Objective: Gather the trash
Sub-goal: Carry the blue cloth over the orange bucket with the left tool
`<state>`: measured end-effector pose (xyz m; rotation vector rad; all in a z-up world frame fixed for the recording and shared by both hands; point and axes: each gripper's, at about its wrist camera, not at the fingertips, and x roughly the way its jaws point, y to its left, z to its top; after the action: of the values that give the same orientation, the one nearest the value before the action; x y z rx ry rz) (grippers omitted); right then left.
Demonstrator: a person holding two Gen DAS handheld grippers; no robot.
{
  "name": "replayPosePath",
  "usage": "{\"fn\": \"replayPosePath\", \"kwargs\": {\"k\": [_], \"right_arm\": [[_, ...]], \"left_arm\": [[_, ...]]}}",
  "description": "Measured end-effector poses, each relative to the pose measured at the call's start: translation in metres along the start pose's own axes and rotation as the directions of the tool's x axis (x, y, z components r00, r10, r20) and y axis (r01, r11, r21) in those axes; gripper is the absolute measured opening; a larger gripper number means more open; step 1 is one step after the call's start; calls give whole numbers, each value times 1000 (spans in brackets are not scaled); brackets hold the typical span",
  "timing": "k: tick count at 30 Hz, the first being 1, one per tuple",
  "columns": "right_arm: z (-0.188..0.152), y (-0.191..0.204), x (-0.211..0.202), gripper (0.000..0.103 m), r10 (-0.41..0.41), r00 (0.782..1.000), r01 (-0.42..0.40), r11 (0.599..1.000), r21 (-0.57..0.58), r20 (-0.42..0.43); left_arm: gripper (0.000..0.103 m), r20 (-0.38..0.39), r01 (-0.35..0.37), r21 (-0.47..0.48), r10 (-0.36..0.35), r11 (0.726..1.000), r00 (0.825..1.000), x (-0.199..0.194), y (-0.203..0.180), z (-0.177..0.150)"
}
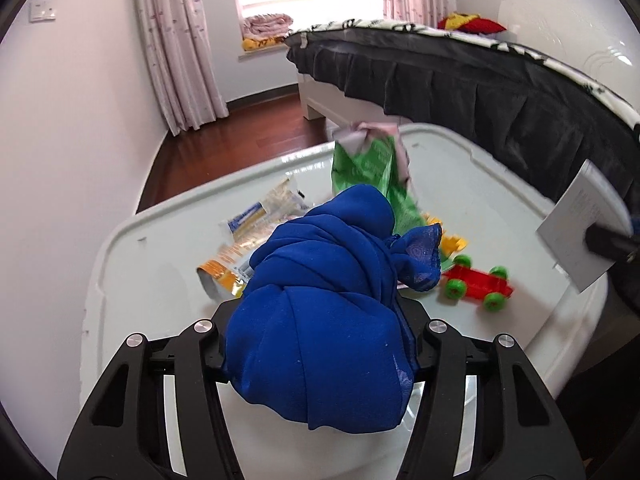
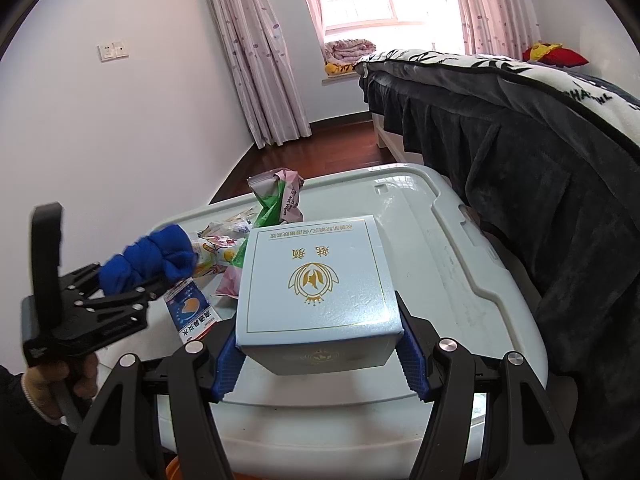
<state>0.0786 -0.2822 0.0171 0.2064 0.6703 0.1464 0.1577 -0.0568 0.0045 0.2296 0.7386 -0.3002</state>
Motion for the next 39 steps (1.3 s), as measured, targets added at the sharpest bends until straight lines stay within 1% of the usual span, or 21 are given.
{"fn": "replayPosePath", "kwargs": {"k": [5,8,16,20,22,25,26,29,30,34,39], "right_arm": [[-2,5,-6,63,-8,1000,9,1000,-22,18],[-3,7,-10,63,-6,1000,6,1000,-30,28],[-8,13,-24,63,-14,999,16,999,-43,50],[-14,21,-40,63,14,997,-9,997,-71,74],[-18,25,-47,63,19,997,-13,996,-86,71],[-30,30,-63,63,38,997,-32,994,-106,63],[-34,32,-70,63,45,997,-38,992,-118,58],[-46,40,-87,63,61,997,-53,987,-152,42],[-49,42,-92,63,68,997,-62,985,-159,35],[-64,52,-112,64,97,995,-94,980,-176,10],[-86,61,-129,64,108,994,-112,974,-198,-29]], "left_arm": [[56,23,-14,-34,15,999,1000,-29,-5,2],[56,33,-36,-41,37,999,999,-46,-9,1],[56,56,-62,-111,69,992,996,-90,-8,-14],[56,45,-65,-148,73,987,996,-111,-8,-32],[56,43,-75,-160,83,984,996,-122,-9,-42],[56,60,-50,-190,63,981,996,-142,-11,-58],[56,64,-47,-193,61,980,996,-149,-14,-63],[56,54,-76,-178,87,981,995,-162,-23,-76],[56,49,-76,-175,85,982,995,-166,-27,-81],[56,38,-46,-192,54,980,998,-174,-35,-97],[56,-3,-45,-192,45,980,999,-175,-48,-123]]}}
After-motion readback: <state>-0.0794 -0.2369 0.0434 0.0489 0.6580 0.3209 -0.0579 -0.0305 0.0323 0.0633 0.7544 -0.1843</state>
